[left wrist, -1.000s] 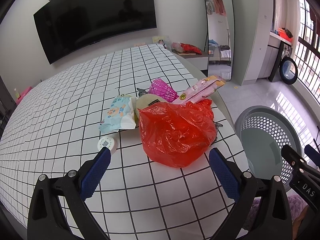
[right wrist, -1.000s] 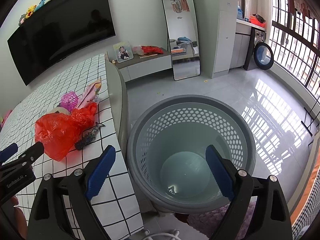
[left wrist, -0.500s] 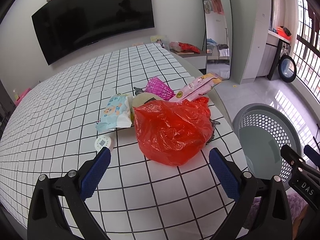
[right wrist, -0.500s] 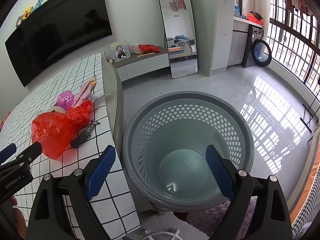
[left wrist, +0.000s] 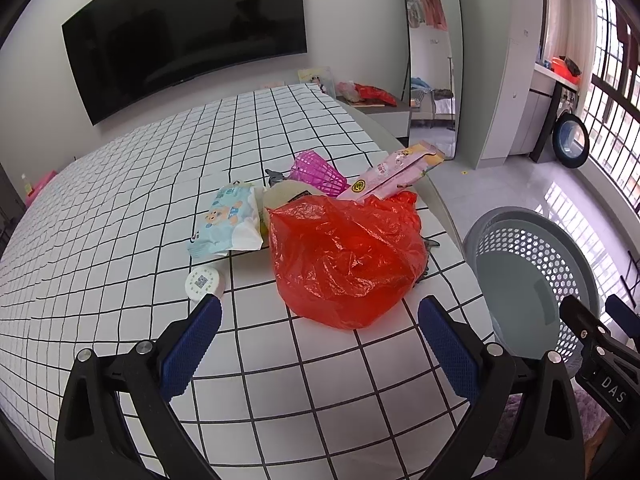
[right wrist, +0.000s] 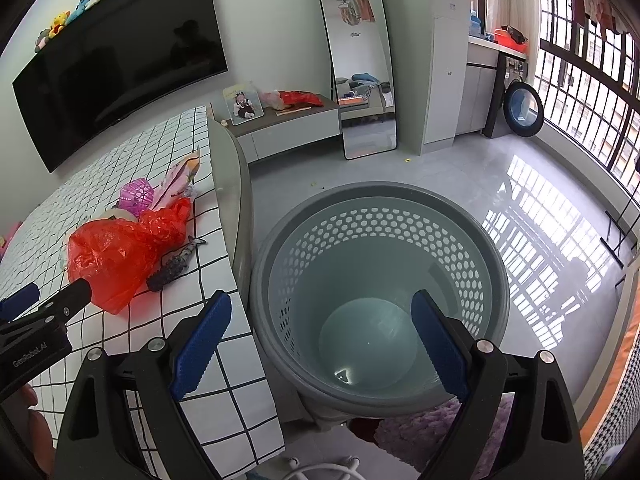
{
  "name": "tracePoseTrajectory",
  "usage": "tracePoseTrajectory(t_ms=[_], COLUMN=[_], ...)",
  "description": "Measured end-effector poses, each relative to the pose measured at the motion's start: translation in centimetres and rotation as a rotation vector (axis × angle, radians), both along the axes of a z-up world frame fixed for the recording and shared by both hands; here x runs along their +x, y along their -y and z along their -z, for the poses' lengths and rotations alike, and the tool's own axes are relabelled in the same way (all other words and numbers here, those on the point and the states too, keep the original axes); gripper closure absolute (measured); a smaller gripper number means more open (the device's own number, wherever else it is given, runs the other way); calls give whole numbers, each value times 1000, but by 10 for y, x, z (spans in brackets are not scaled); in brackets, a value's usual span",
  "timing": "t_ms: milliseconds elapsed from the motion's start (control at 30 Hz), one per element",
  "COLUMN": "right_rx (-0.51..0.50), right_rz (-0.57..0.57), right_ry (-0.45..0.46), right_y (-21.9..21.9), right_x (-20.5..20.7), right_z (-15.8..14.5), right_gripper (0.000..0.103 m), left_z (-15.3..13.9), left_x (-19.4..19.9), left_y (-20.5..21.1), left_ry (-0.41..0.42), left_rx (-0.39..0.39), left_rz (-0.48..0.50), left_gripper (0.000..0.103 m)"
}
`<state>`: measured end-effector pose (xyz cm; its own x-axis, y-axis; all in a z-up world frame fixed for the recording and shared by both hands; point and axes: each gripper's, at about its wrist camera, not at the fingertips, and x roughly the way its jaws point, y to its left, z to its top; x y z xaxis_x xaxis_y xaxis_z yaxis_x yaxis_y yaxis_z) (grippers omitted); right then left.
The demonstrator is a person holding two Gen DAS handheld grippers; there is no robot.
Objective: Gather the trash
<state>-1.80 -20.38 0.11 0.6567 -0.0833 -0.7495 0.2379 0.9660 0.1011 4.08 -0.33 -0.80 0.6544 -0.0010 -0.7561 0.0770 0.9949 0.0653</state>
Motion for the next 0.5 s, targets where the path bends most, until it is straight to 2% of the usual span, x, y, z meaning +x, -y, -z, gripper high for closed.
tracePoseTrajectory(t_ms=[500], right_rx=[-1], right_rz=[-72], right_ry=[29], right_y=[-34], right_x=[3], right_z=[-6], right_gripper=[16], left_z=[-8], left_x=[-12], left_y=[-32], left_ry=[48], left_rx=[-3], left_rz=[-30], left_gripper=[6])
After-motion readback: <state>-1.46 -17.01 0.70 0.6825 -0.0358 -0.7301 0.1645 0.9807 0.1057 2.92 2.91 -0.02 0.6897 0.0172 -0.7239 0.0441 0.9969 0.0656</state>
